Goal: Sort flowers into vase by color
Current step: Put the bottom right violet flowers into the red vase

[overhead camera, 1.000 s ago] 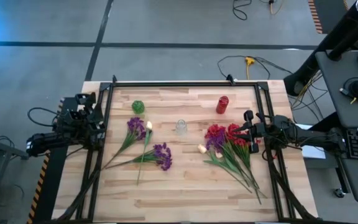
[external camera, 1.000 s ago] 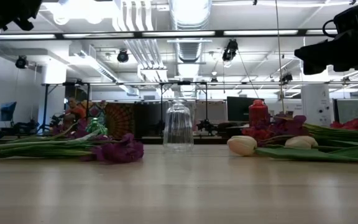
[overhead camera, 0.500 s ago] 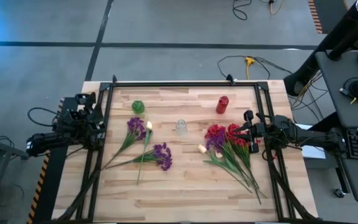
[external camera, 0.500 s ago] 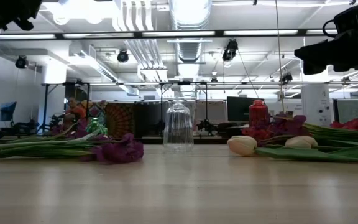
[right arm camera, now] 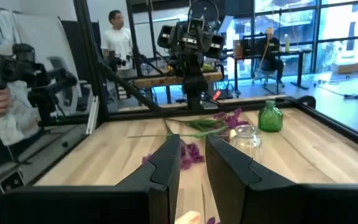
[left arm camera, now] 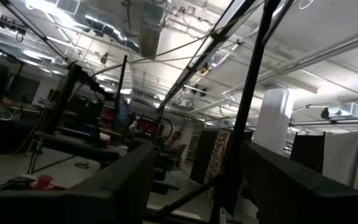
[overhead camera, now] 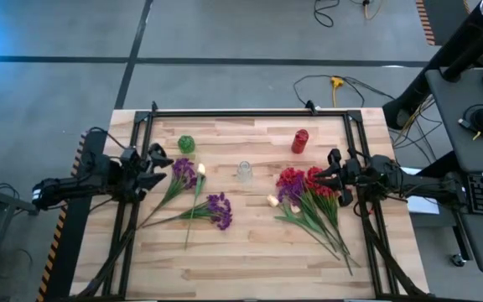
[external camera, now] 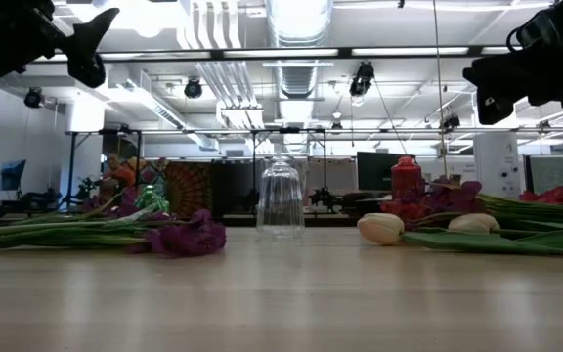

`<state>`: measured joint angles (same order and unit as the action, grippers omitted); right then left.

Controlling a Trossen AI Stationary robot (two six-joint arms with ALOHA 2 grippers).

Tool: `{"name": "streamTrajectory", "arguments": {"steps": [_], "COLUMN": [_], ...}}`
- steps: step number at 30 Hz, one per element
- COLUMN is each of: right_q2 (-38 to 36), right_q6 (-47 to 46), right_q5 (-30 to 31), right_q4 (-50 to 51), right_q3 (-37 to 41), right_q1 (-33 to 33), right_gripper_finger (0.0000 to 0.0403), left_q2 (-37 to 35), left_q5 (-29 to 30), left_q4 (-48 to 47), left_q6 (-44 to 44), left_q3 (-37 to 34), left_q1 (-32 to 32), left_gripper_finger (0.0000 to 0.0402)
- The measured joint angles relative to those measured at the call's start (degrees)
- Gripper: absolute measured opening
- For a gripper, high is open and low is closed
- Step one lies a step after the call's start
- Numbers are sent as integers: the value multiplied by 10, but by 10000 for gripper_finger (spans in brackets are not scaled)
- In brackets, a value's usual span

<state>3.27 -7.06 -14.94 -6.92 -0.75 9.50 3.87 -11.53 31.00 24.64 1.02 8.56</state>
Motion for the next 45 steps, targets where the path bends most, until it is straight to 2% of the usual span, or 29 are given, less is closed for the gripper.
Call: {"name": "streamTrajectory", "arguments": {"steps": [8,14,17,22,24,28,30,32,37,40,45], "right_q2": [0,0,0,2,2,8,15,29,92,144,225], "right_q6": [-125,-139,-150,-170,-171,-174,-174,-176,-179,-171,-176], "right_q5": [0,3,31,119,119,111,109,115,120,126,194], "right_q4": [-22,-24,-24,-36,-54,-56,-58,-55,-52,0,195], "right_q3": [0,0,0,0,0,-15,-24,-34,-81,-124,-228], "right_q1": [0,0,0,0,0,-4,-4,-4,-4,-4,-4], "right_gripper_finger": [68,68,68,68,68,68,68,68,68,68,68], "left_q2": [-5,0,0,5,10,27,38,48,78,102,133], "left_q5": [-19,-17,-12,-5,28,166,210,215,218,211,211], "left_q4": [-30,-30,-16,-24,-25,-21,-20,-8,-23,-15,38], "left_q6": [-1,0,0,1,1,5,-5,-38,-40,-60,-63], "left_q3": [11,10,10,10,8,8,8,11,11,11,11], "left_q1": [0,0,0,0,0,0,0,1,1,1,1], "left_gripper_finger": [224,224,224,224,224,224,224,224,224,224,224]}}
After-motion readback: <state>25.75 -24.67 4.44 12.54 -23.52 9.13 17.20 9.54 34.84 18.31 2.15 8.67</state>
